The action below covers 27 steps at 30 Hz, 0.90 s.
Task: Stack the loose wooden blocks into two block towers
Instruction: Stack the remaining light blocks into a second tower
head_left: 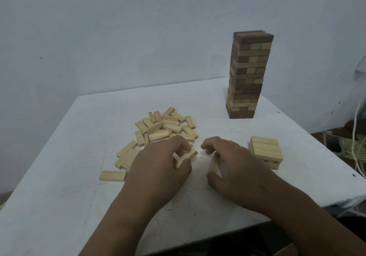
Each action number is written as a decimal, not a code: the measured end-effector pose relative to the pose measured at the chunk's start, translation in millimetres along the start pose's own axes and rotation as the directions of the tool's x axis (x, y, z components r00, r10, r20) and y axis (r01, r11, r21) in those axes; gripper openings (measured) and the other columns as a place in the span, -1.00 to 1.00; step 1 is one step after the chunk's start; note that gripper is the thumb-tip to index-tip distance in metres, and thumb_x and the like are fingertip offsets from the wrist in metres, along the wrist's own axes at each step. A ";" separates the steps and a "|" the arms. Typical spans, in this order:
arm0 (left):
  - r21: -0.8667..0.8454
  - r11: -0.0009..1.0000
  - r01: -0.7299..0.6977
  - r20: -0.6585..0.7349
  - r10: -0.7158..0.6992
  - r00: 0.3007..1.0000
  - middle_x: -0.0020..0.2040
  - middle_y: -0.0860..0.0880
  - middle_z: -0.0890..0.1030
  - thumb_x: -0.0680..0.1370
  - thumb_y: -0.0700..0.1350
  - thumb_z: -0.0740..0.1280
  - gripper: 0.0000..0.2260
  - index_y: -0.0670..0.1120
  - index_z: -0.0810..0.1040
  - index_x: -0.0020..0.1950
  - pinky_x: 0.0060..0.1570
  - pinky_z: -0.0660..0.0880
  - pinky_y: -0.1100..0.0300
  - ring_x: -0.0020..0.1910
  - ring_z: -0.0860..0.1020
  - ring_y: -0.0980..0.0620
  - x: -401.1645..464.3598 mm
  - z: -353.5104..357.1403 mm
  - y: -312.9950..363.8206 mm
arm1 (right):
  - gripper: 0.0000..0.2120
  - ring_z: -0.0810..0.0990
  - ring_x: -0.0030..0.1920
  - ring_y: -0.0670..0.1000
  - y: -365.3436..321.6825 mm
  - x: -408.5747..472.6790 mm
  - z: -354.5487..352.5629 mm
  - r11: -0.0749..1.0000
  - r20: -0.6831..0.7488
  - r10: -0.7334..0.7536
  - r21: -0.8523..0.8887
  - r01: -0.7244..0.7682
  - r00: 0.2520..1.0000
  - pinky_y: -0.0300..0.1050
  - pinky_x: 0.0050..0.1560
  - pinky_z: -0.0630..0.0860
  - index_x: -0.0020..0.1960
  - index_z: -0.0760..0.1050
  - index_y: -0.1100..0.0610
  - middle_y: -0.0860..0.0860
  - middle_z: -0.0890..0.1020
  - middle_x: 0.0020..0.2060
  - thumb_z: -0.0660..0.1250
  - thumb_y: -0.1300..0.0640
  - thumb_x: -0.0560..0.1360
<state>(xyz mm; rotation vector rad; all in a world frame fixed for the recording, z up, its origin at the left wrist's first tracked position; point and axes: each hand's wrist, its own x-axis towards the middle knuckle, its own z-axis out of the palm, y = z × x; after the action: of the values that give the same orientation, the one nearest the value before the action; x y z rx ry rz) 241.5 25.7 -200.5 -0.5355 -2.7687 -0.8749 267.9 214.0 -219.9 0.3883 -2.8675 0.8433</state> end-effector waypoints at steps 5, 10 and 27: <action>-0.080 0.995 -0.051 0.015 0.052 0.999 -0.11 0.26 0.59 0.48 -0.02 0.41 -0.85 0.19 0.50 -0.03 -0.17 0.56 0.07 -0.19 0.56 0.23 0.3 10.7 10.7 | -0.45 0.48 0.00 -0.22 0.8 -10.9 -11.1 0.999 -0.001 0.031 0.013 -0.031 1.000 -0.21 0.00 0.55 0.17 0.15 -0.32 -0.32 0.45 0.03 0.41 -0.01 0.38; -0.264 0.964 -0.017 -0.038 0.007 0.999 -0.17 0.20 0.61 0.47 -0.11 0.44 -0.85 0.13 0.55 -0.08 -0.21 0.58 0.07 -0.22 0.59 0.20 1.7 27.8 18.9 | -0.38 0.50 -0.10 -0.22 1.1 -18.4 -15.6 0.998 -0.019 0.059 -0.004 -0.059 0.998 -0.30 -0.09 0.57 0.10 0.08 -0.38 -0.37 0.42 -0.07 0.47 -0.01 0.35; -0.048 0.999 0.011 0.142 -0.004 0.990 -0.18 0.16 0.63 0.56 -0.02 0.34 -0.88 0.08 0.67 -0.10 -0.19 0.40 0.42 -0.21 0.53 0.24 5.6 24.8 14.7 | -0.37 0.49 -0.01 -0.31 3.3 -17.0 -13.6 0.997 -0.010 0.049 0.054 -0.049 0.999 -0.28 -0.02 0.55 0.15 0.14 -0.42 -0.38 0.46 0.07 0.50 -0.11 0.34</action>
<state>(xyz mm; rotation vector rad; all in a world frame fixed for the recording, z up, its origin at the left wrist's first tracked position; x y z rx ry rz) 240.4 53.0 -211.3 -0.6191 -2.8840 -0.9433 283.9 227.6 -213.5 0.3190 -2.8602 0.9291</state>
